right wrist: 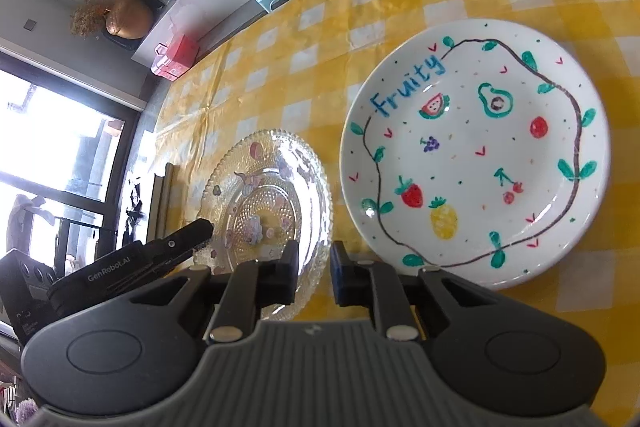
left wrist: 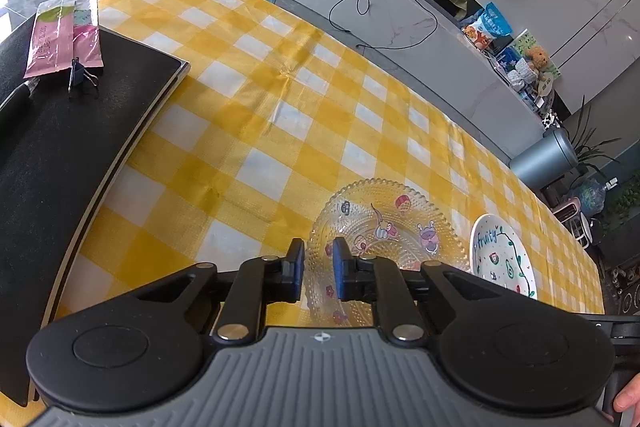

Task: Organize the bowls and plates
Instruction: 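Move both grippers to the clear glass plate and close on its rim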

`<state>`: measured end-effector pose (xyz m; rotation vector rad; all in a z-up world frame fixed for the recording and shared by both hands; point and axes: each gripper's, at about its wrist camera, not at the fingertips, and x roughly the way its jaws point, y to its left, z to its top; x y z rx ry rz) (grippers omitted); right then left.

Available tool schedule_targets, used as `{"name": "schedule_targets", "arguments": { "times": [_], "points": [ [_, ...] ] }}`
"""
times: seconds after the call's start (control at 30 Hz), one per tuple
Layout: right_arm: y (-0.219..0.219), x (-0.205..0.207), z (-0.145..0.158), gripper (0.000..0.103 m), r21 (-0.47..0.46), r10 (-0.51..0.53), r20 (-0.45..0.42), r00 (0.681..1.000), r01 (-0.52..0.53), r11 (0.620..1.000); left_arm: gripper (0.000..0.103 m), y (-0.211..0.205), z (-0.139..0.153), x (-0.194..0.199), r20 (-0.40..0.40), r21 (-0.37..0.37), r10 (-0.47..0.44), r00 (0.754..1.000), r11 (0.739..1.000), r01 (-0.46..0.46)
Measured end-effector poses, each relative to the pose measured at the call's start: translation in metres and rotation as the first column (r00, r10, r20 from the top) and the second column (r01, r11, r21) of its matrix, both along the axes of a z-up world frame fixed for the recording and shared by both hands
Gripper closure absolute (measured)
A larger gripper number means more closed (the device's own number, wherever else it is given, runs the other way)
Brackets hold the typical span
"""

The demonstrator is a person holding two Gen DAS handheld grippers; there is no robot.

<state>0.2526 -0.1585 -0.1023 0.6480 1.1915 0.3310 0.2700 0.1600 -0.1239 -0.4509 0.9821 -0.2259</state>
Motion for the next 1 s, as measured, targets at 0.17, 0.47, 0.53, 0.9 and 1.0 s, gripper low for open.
{"name": "schedule_targets", "arguments": {
  "times": [0.17,0.47,0.53,0.9,1.0],
  "points": [
    [0.0,0.003,-0.004,0.097,0.0,-0.01,-0.013,1.0,0.01,1.0,0.092,0.001,-0.001,0.002,0.003,-0.001,0.0,1.0,1.0,0.0],
    [-0.005,-0.001,0.007,0.097,-0.012,-0.005,-0.008,1.0,0.005,1.0,0.093,-0.006,0.014,-0.009,0.009,-0.004,-0.015,1.0,1.0,0.015],
    [-0.01,-0.005,0.012,0.097,-0.014,-0.01,0.0,1.0,0.01,1.0,0.093,-0.012,0.021,-0.014,0.01,-0.006,-0.024,1.0,1.0,0.024],
    [-0.088,-0.085,0.072,0.098,-0.003,-0.095,0.085,0.992,0.095,0.995,0.093,-0.092,0.093,-0.075,0.024,0.019,-0.12,0.993,0.993,0.119],
    [-0.12,-0.121,0.087,0.097,-0.02,-0.142,0.108,0.984,0.145,0.989,0.093,-0.125,0.106,-0.098,0.019,0.02,-0.161,0.987,0.987,0.161]
  ]
}}
